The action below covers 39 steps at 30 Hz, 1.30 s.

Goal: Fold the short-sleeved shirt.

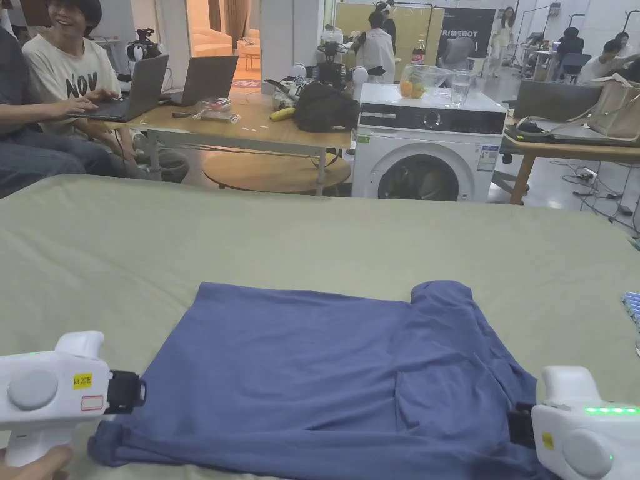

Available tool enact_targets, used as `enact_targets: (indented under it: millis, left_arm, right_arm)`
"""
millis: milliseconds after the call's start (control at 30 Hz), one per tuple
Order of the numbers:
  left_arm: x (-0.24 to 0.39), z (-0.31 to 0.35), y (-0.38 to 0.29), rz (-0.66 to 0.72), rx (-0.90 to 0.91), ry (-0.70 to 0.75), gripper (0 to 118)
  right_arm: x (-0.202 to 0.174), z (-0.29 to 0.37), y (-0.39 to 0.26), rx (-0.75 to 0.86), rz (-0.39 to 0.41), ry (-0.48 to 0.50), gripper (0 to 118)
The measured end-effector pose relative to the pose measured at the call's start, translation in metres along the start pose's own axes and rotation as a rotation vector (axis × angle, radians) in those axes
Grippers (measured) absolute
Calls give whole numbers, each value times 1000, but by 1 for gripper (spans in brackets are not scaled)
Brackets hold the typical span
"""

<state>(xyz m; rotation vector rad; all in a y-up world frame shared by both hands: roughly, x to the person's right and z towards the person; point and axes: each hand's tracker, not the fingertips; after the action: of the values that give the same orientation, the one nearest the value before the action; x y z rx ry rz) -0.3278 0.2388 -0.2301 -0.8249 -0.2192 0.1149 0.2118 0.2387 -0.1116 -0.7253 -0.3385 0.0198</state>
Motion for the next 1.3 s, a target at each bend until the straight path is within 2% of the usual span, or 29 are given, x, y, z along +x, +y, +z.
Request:
enact_targets:
  millis: [167,200,233,267,300,433,533,700,800,900,967,1033,1133,1300]
  left_arm:
    - [31,13,4,-96,230,-27,40]
    - [38,15,2,-120,273,-27,37]
    - [47,17,-1,-140,316,-10,29]
    - [55,18,-2,-155,344,10,15]
    - [58,15,-3,-164,369,23,0]
    - [77,14,-10,-171,423,48,0]
    - [81,13,-9,-175,390,44,0]
    - [62,17,-10,-135,243,34,0]
    - [37,15,-10,-114,91,7,0]
    - [13,8,-13,-86,-34,31,41]
    - [-3,1,-12,-23,-105,48,53]
    - [-19,-6,-11,28,-171,53,57]
    - [-30,-14,-11,70,-197,93,57]
    - [-34,-46,-20,67,-370,101,57]
  right_arm:
    - [-24,21,11,260,-44,20,54]
    - [-29,24,12,294,-55,23,40]
    - [-34,25,12,330,-68,28,22]
    - [-39,26,11,369,-78,34,5]
    - [-44,27,11,385,-78,37,0]
    - [-63,30,10,450,-98,44,0]
    - [-73,32,11,444,-97,58,0]
    - [-80,32,9,418,-74,67,0]
    - [-78,31,7,391,-64,74,0]
    - [-79,26,4,367,-54,67,0]
    - [-77,23,3,350,-56,72,0]
    - [-78,20,1,329,-55,67,0]
    - [-77,17,-2,304,-54,71,0]
    - [-75,16,-4,269,-37,61,0]
